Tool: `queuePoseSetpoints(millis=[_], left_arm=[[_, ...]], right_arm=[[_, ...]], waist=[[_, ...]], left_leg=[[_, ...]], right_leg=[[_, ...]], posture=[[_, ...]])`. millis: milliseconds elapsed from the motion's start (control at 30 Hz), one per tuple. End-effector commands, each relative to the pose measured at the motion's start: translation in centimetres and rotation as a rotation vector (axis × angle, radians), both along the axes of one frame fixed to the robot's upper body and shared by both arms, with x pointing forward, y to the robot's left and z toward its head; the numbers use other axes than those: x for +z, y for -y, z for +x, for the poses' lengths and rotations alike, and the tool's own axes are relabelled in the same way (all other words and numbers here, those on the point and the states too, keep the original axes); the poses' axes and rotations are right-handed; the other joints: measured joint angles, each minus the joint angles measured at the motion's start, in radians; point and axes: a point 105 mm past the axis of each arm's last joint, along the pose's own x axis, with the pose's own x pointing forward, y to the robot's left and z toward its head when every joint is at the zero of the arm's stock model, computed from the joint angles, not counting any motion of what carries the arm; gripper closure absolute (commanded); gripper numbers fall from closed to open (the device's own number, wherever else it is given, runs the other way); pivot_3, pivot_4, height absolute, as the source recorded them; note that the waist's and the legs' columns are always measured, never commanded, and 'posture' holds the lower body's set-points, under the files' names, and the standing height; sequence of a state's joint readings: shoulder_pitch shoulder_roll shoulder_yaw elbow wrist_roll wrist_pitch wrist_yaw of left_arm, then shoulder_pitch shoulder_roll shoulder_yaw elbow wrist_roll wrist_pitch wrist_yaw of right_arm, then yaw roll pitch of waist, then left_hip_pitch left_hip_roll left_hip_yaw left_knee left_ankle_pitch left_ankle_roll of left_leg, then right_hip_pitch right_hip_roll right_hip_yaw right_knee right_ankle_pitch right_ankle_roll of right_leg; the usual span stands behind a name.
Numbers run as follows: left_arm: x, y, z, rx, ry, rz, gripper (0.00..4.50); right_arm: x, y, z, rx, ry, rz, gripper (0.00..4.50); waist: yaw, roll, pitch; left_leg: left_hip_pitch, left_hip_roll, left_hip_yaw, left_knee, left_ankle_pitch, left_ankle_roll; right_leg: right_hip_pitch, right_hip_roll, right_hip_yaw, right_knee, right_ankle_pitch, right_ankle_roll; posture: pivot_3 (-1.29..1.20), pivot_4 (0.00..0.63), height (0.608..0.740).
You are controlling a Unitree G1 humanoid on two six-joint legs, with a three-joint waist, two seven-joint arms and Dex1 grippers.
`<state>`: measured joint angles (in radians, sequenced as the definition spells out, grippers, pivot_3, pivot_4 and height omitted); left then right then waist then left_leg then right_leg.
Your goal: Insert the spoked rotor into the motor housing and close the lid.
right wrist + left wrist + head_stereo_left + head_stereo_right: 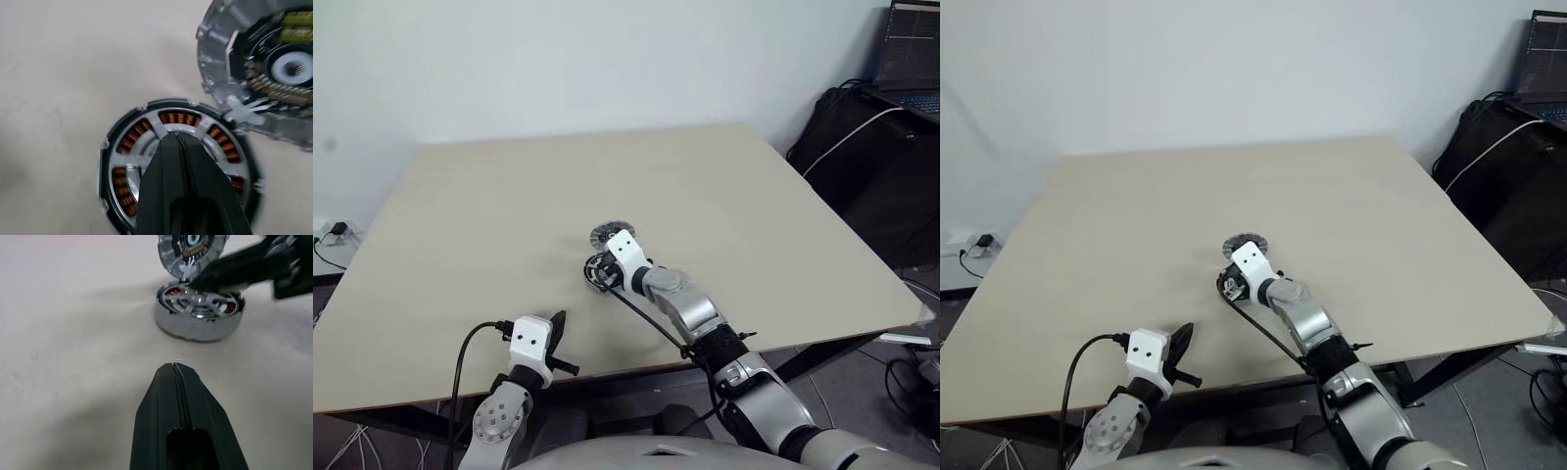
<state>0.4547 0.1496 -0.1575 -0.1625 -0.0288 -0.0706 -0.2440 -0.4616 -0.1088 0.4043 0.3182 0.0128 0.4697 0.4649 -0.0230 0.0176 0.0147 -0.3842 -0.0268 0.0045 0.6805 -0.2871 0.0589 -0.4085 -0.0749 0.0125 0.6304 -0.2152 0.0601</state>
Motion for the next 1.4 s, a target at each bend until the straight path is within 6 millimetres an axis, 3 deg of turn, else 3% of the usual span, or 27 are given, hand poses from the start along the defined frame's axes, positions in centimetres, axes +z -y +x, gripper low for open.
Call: queuePoseSetpoints(millis=[33,267,467,700,967,1067,1267,1400], left_arm=[[0.6,0.2,0.6,-0.008,0.047,-0.015,4.5],[-0.1,0.7,1.0,-0.015,0.049,-0.033,4.5],[-0.1,0.8,0.9,-0.01,0.059,-0.039,4.5],[0.3,0.6,0.7,0.016,0.07,-0.042,4.5],[0.9,0.9,0.7,0.032,0.077,-0.051,4.5],[1.0,0.9,0.7,0.038,0.079,-0.056,4.5],[1.2,1.1,0.7,0.046,0.079,-0.062,4.5],[1.7,1.6,0.6,0.052,0.085,-0.068,4.5]], right_arm=[[2.7,-1.0,-1.2,0.225,0.093,-0.077,3.88],[3.0,0.4,-1.7,0.42,0.121,-0.29,1.66],[3.0,-0.1,-1.2,0.513,0.13,-0.383,1.66],[1.6,-0.4,-1.5,0.625,0.09,-0.478,1.66],[0.5,-0.2,-1.1,0.641,0.053,-0.523,1.66],[0.2,-0.2,-0.9,0.643,0.05,-0.536,2.23],[0.0,-0.5,-0.7,0.645,0.052,-0.543,4.24],[-0.1,-0.5,-0.5,0.642,0.048,-0.55,4.39]], waist=[[0.0,0.0,0.0],[0.003,-0.001,0.0],[0.009,-0.002,0.0],[0.012,-0.002,0.0],[0.01,-0.002,-0.001],[0.011,-0.002,-0.001],[0.01,-0.002,-0.001],[0.008,-0.003,-0.002]], left_leg=[[0.0,0.0,0.0,0.0,0.0,0.001],[0.0,0.001,0.0,0.0,0.001,0.001],[0.0,0.0,0.0,0.001,0.001,0.001],[0.0,0.0,0.0,0.0,-0.001,-0.002],[0.0,0.001,0.0,0.0,-0.002,-0.004],[0.0,0.0,0.0,0.0,-0.002,-0.004],[0.0,0.0,0.0,0.0,-0.002,-0.004],[0.001,0.0,0.0,0.0,-0.002,-0.005]], right_leg=[[0.0,0.0,0.0,0.0,0.0,0.0],[0.0,0.001,0.0,0.0,0.0,0.0],[0.0,0.001,0.0,0.0,0.0,0.0],[0.0,-0.002,0.0,0.0,0.0,0.0],[0.0,-0.003,0.0,0.0,0.0,-0.001],[0.0,-0.003,0.0,0.001,0.0,-0.001],[0.0,-0.001,-0.001,0.001,0.0,-0.001],[0.0,-0.001,0.0,0.002,0.001,-0.001]], posture=[[0.0,0.0,0.74],[0.0,0.0,0.74],[0.0,0.0,0.74],[0.0,0.0,0.74],[0.0,0.0,0.74],[0.0,0.0,0.74],[0.0,0.0,0.74],[0.0,0.0,0.74]])
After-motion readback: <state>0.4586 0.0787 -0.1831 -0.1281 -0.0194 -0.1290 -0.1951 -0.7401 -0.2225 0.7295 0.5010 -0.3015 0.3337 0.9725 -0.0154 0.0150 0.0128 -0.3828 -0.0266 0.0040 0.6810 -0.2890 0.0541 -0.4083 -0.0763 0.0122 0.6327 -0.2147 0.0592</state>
